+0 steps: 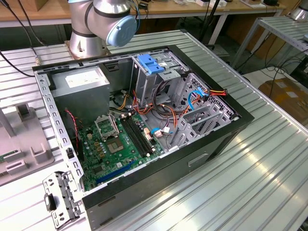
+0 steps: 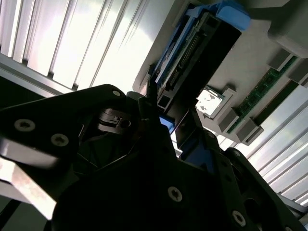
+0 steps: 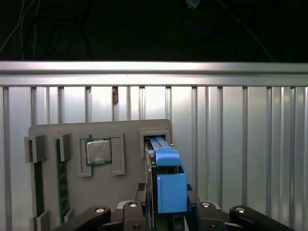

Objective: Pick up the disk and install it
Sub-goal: 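Pick up the disk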

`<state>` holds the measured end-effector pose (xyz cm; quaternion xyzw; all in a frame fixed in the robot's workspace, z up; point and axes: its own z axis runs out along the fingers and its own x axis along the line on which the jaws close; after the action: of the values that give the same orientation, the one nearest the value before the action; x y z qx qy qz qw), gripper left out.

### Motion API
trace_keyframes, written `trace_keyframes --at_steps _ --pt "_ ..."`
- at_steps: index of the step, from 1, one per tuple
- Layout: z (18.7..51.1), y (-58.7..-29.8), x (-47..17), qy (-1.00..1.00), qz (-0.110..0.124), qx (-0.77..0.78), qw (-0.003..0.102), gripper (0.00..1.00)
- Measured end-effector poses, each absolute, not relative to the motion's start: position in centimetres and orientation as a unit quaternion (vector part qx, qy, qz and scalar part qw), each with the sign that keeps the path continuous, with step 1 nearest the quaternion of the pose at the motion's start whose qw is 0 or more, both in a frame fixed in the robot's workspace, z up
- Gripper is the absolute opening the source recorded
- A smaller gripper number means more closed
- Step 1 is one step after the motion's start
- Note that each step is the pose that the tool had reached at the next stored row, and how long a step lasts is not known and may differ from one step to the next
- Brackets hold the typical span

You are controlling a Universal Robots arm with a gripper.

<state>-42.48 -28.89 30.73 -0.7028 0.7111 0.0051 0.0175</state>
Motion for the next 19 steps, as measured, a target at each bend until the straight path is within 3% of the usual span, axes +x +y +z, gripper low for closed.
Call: trace_keyframes --at_steps 2,19 --pt "30.73 -28.9 -42.48 0.711 0.005 -0.703 0.017 0.37" --pt "31.06 -28.89 -42.48 0.711 0.005 -0.703 0.018 0.37"
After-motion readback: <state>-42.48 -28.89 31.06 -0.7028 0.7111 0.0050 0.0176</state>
